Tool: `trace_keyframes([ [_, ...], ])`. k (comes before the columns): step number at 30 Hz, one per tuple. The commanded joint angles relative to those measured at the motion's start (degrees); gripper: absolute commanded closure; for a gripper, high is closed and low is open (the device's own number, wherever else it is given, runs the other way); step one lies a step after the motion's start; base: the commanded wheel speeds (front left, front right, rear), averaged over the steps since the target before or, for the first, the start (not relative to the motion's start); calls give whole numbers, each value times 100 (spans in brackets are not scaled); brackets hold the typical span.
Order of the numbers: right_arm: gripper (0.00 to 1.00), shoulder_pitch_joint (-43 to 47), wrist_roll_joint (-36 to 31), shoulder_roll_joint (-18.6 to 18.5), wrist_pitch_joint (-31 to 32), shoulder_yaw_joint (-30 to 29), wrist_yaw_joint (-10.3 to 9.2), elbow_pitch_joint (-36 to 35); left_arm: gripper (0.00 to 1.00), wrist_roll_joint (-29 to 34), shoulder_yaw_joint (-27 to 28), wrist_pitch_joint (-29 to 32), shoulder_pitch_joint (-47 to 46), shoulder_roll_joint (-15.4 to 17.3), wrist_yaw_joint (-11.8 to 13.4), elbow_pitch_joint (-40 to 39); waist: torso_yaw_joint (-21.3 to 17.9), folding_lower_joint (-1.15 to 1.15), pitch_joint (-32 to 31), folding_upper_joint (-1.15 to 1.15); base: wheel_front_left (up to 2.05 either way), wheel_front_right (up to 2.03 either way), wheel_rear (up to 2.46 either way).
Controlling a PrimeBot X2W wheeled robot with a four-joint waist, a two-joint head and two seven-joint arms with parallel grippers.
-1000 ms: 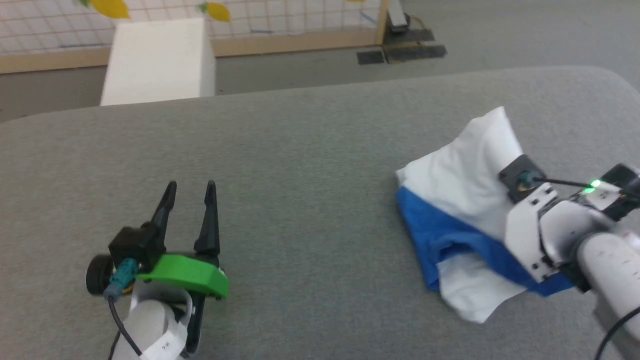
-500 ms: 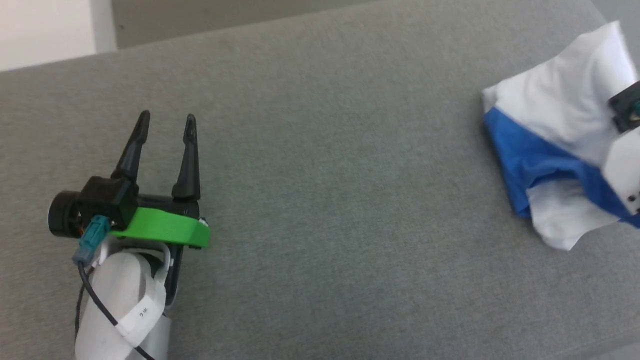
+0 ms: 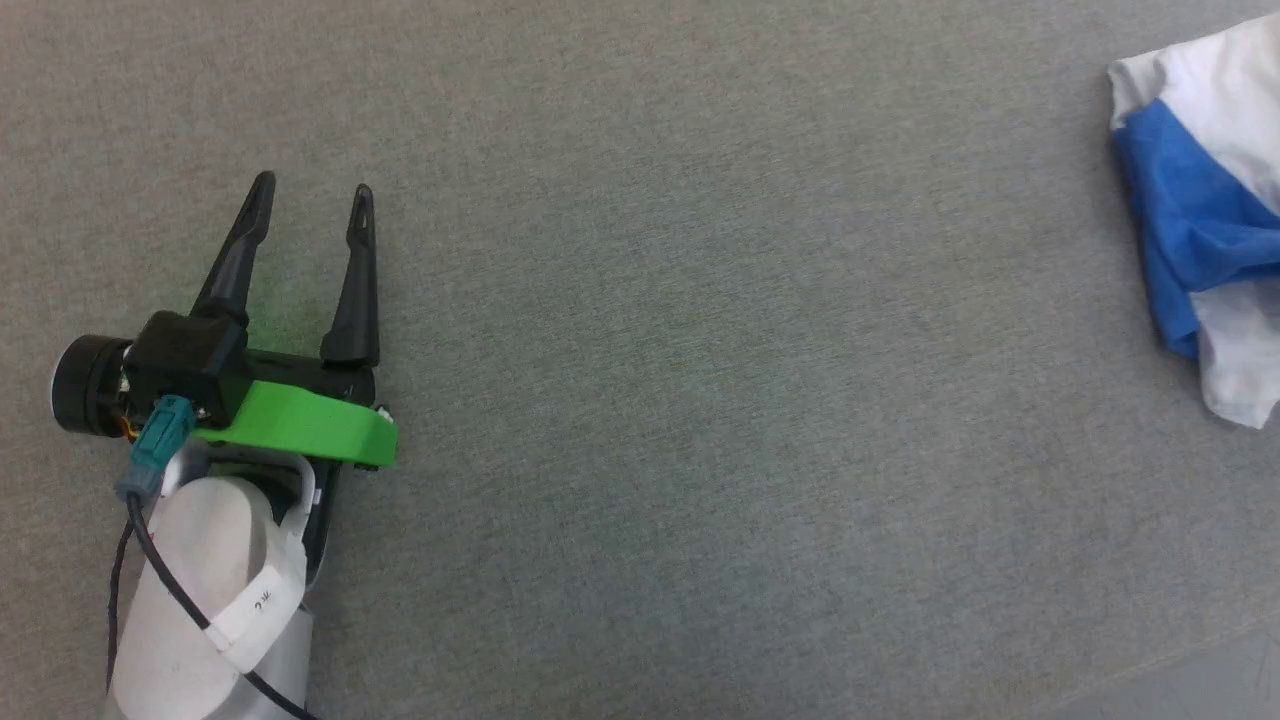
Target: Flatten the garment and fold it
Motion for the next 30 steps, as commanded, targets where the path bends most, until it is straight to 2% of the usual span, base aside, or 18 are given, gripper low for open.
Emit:
trace_keyframes([
  [1,100,-125,-96,51,-80,-113,-12,73,0,61,-1,19,-67,61,-15,-41,103,-1,100,0,0,0,0],
  [7,100,-171,-401,233,-262,-472,-12,294,0,-5,20,5,-13,109,-4,-18,195,-1,33,0,0,0,0],
  [8,97,-167,-439,278,-266,-516,-12,328,0,-13,19,-1,6,110,0,-1,200,-1,-4,0,0,0,0],
  [9,89,-153,-475,310,-255,-535,-12,359,0,-19,17,-10,24,109,6,20,201,-1,-49,0,0,0,0],
  [10,90,-135,-497,351,-224,-586,-12,401,0,-24,11,-21,48,103,17,45,204,-1,-107,0,0,0,0],
  [11,82,-114,-523,374,-198,-629,-12,432,0,-29,2,-29,67,91,26,66,209,-1,-162,0,0,0,0],
  [12,62,-77,-553,395,-171,-674,-12,464,0,-34,-17,-43,92,71,35,97,220,-1,-243,0,0,0,0],
  [13,0,-54,-570,416,-149,-753,-12,486,0,-40,-33,-58,114,53,41,125,229,-1,-321,0,0,0,0],
  [19,0,224,-623,493,-289,-1026,-12,377,0,-142,-104,-186,329,-102,69,418,321,-1,-985,0,0,0,0],
  [21,0,439,-466,613,-398,-1234,-12,205,0,-205,-128,-248,483,-195,86,599,411,-1,-1403,0,0,0,0],
  [30,0,1419,373,1232,-982,-1535,-12,-964,0,-331,-165,-338,946,-398,156,938,751,-1,-2409,0,0,0,0],
])
